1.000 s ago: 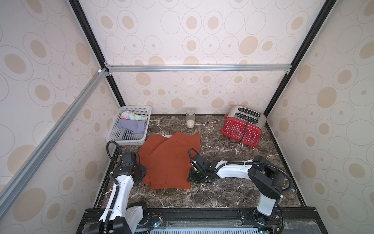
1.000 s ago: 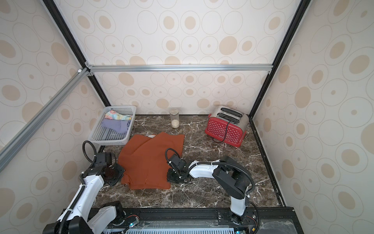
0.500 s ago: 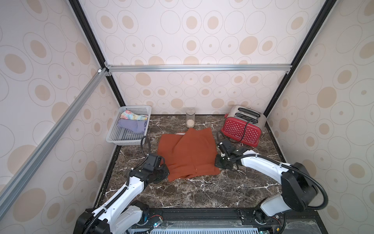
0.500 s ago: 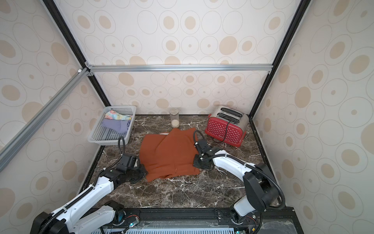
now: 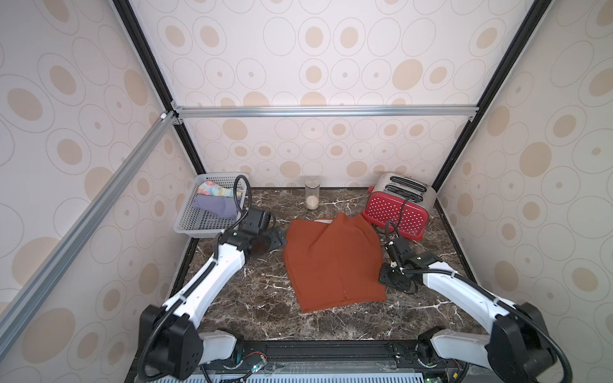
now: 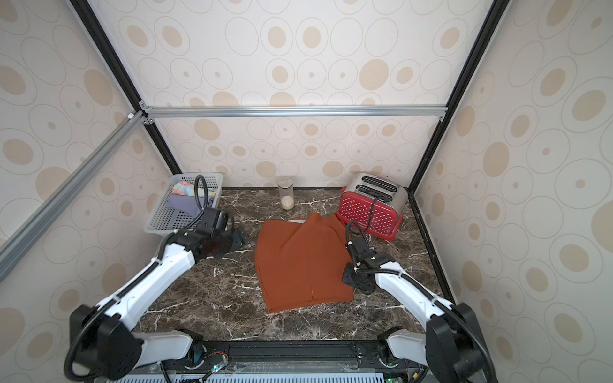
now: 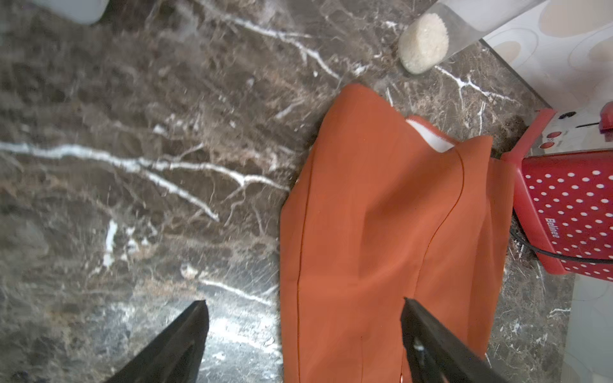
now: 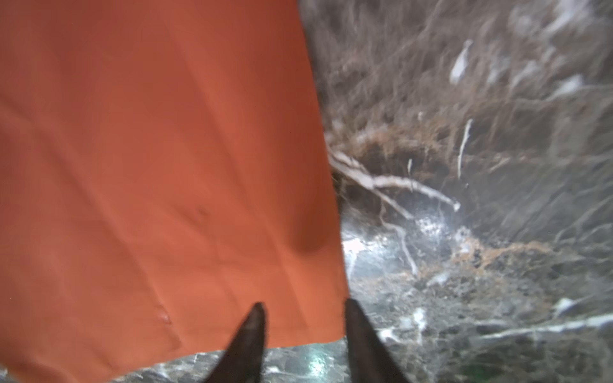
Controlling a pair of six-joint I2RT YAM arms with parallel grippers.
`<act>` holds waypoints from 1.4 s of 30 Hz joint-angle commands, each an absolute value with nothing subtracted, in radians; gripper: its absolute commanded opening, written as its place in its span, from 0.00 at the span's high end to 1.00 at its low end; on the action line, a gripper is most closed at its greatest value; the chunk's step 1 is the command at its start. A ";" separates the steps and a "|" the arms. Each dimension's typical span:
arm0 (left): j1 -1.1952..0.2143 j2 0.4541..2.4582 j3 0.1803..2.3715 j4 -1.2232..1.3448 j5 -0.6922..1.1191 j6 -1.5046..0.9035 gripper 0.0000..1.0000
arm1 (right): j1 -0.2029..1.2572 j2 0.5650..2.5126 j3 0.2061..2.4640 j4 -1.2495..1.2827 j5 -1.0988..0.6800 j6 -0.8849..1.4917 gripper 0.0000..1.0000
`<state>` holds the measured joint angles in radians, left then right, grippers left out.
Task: Roll up the skirts
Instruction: Fold the skirt at the center of the board.
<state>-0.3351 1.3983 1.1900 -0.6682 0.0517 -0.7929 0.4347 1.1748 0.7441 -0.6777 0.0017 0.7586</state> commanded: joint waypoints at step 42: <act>-0.202 1.844 1.050 -0.270 0.322 -1.023 0.15 | 1.140 1.731 1.085 -0.456 -0.156 0.596 1.00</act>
